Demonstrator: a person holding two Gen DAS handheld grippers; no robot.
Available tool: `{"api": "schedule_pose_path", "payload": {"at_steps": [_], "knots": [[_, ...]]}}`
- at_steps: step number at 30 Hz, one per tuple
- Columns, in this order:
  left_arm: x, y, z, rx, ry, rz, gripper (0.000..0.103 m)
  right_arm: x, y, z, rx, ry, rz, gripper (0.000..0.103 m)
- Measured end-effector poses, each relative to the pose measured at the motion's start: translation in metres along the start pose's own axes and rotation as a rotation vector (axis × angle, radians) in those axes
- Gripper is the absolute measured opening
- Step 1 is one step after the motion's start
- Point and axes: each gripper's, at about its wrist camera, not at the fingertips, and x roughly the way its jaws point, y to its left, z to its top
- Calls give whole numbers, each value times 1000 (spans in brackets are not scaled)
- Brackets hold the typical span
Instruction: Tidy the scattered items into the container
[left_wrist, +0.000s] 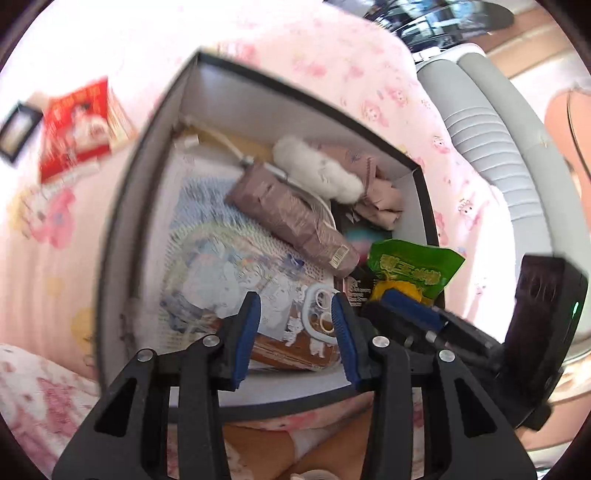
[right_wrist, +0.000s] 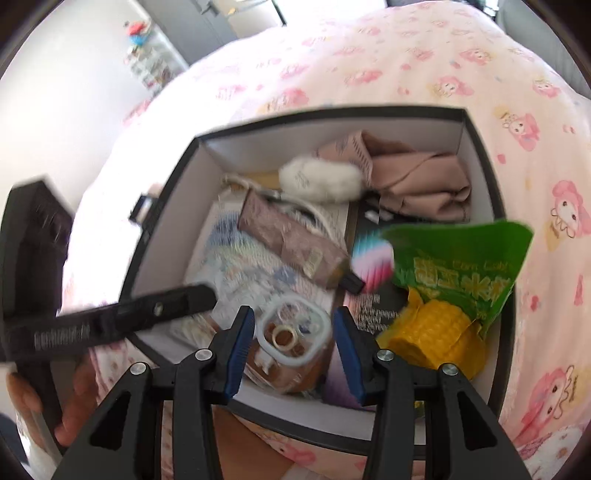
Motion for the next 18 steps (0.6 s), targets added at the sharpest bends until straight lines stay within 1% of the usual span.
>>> {"api": "schedule_pose_path", "payload": {"at_steps": [2,5,6,8,9,11,14,16,18], "knots": [[-12,-6,-2,34,-40,39,41,-4,6,3,4,-31,8,41],[-34,-7,-4,66,-85,37,44,-17,23,6,-36,-47,9,41],[-40,-6,-4,75,-101,40,44,-9,34,11,-57,-50,7,41],[-56,1,-2,76,-137,59,44,-14,51,15,-85,-60,1,41],[-65,7,-1,71,-150,56,45,-19,57,15,-94,-65,6,41],[-78,18,1,53,-172,44,45,-23,76,18,-112,-71,37,41],[-99,44,5,16,-216,44,45,-7,109,29,-152,-48,75,41],[-108,71,10,-57,-246,43,48,-2,132,36,-196,-46,87,41],[-108,100,20,-145,-262,58,48,10,153,47,-222,-48,96,41]]}}
